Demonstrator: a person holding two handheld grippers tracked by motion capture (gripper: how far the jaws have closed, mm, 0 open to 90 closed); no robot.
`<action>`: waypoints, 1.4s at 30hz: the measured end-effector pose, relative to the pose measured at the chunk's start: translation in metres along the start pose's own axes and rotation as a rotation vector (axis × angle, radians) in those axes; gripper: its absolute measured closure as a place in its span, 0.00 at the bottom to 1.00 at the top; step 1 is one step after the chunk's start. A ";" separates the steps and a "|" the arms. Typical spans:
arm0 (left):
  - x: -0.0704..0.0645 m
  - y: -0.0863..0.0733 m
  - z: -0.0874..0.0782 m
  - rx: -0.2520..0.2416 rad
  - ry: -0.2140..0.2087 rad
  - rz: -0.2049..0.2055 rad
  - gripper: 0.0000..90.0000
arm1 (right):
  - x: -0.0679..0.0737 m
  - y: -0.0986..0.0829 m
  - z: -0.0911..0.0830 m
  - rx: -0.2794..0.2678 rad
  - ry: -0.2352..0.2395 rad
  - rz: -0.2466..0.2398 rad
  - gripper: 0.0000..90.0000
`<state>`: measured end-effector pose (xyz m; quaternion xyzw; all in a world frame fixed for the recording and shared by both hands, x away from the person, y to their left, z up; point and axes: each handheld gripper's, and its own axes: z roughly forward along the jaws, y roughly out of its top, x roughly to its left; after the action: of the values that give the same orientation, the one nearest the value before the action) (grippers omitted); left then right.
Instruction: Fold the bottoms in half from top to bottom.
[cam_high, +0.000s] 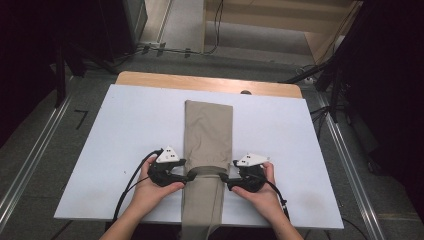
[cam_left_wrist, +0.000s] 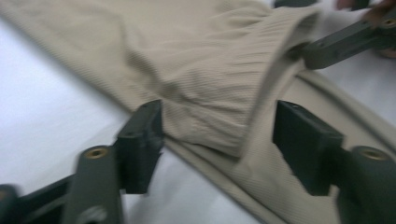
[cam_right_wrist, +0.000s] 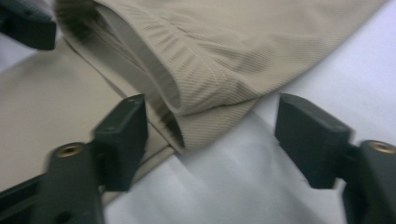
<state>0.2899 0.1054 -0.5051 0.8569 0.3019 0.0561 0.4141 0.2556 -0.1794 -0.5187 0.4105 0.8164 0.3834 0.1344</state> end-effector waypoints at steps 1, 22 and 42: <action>-0.001 0.000 0.000 -0.003 0.012 0.004 0.44 | 0.000 0.000 0.000 -0.013 -0.009 -0.003 0.38; -0.002 -0.003 -0.002 -0.029 0.050 0.019 0.85 | -0.001 -0.005 -0.003 -0.027 0.000 0.027 0.80; -0.003 -0.002 -0.002 -0.035 0.036 0.028 0.98 | 0.002 -0.005 -0.003 -0.040 -0.014 0.010 0.98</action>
<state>0.2856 0.1056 -0.5047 0.8525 0.2965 0.0826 0.4226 0.2501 -0.1810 -0.5201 0.4146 0.8054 0.3975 0.1466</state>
